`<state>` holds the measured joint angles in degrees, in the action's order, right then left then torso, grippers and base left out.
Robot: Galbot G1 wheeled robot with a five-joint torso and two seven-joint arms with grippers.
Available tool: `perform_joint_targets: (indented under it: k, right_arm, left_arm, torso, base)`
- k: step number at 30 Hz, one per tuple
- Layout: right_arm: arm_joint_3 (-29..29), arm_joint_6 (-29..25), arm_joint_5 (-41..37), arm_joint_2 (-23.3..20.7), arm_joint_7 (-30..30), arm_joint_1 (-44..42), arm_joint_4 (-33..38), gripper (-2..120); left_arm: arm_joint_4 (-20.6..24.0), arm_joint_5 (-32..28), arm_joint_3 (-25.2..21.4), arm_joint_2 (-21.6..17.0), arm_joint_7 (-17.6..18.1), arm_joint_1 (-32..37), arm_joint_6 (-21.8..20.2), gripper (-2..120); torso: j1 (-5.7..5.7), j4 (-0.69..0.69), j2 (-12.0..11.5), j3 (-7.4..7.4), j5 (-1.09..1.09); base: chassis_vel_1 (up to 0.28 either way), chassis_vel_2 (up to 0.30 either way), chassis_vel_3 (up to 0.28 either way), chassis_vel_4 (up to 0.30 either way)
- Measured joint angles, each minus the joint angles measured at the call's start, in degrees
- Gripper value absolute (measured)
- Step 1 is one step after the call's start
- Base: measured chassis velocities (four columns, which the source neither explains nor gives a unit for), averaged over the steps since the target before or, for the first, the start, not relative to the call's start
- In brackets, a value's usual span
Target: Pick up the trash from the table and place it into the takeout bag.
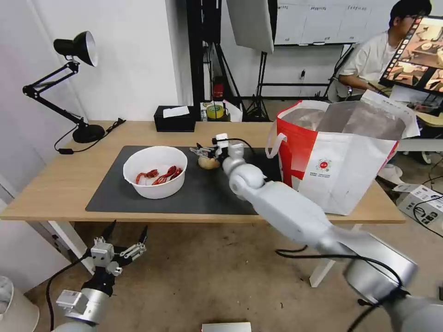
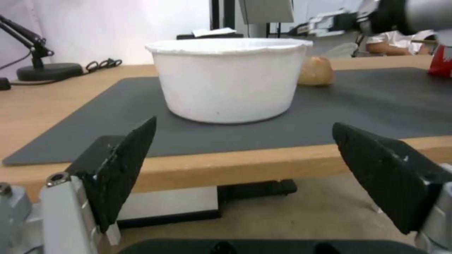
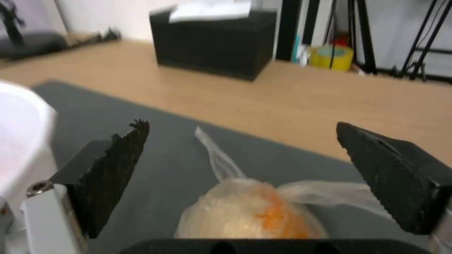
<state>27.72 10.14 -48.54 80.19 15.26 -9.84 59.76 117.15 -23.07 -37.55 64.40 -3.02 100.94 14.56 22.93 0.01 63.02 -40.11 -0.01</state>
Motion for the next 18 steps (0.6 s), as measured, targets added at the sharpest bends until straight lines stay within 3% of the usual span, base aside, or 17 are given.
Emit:
perform_joint_targets:
  k: [5, 18]
  right_arm:
    - [0.4, 3.7, 4.2, 3.3, -1.6, 0.6, -5.5, 100]
    - [1.5, 6.7, 8.1, 4.4, -1.5, 0.1, -8.1, 100]
  left_arm:
    - [0.0, 0.2, 0.2, 0.3, -0.3, 0.0, 0.2, 100]
    - [0.1, 0.1, -0.4, 0.8, -0.6, 0.5, 1.0, 100]
  torso:
    - [0.00, 0.00, 0.0, 0.00, 0.01]
    - [-0.01, -0.01, 0.0, 0.00, 0.01]
  base:
    - [0.000, 0.000, 0.000, 0.000]
    - [0.000, 0.000, 0.000, 0.000]
